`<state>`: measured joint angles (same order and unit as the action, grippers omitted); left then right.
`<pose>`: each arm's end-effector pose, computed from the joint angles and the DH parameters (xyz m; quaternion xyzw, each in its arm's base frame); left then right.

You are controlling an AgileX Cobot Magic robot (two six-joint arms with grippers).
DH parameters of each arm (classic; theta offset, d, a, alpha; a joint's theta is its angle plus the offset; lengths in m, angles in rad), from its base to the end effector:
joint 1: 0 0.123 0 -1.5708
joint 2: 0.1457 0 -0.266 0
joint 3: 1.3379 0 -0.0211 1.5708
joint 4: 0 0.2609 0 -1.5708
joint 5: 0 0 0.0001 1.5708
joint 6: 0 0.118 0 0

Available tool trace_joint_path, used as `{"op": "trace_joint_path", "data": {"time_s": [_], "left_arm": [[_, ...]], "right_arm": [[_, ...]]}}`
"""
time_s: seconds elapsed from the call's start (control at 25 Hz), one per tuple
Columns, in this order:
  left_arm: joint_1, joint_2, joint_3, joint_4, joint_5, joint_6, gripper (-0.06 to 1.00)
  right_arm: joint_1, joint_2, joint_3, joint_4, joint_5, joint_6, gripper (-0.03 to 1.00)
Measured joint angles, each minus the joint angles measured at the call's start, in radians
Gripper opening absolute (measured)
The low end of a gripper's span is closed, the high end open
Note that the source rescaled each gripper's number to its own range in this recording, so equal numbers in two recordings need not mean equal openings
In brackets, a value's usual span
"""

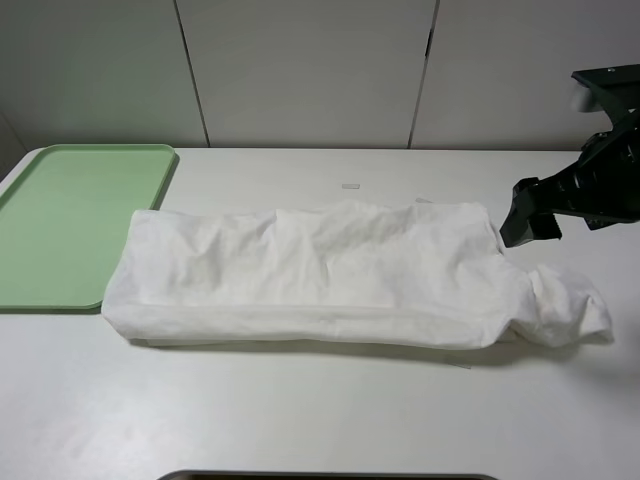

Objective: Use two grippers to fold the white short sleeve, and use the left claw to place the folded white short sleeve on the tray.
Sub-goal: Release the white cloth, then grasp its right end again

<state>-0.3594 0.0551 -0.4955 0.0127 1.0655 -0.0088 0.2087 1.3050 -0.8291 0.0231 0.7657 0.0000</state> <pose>0.0523 -0.0183 0.2651 0.1516 0.8562 -0.0842 0.4866 0.2591 0.0568 0.1998 -0.0954 0.9737 0.0310 0.2046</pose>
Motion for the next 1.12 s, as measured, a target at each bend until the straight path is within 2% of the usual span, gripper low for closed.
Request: {"op": "trace_joint_path", "data": {"time_s": [0.64,0.8,0.88,1.0,1.12], "left_arm": [[0.001,-0.015,0.014,-0.013,0.001,0.0,0.98],[0.036,-0.015,0.014,-0.013,0.001,0.0,0.98],[0.075,-0.015,0.014,-0.013,0.001,0.0,0.98],[0.222,-0.015,0.014,-0.013,0.001,0.0,0.98],[0.277,-0.015,0.014,-0.013,0.001,0.0,0.98]], "right_arm": [[0.0,0.0,0.0,0.0,0.022,0.0,1.0],[0.0,0.0,0.0,0.003,0.055,0.015,1.0],[0.0,0.0,0.0,-0.006,0.055,0.02,1.0],[0.0,0.0,0.0,-0.023,0.055,0.031,1.0],[0.0,0.0,0.0,-0.059,0.048,0.07,1.0]]}}
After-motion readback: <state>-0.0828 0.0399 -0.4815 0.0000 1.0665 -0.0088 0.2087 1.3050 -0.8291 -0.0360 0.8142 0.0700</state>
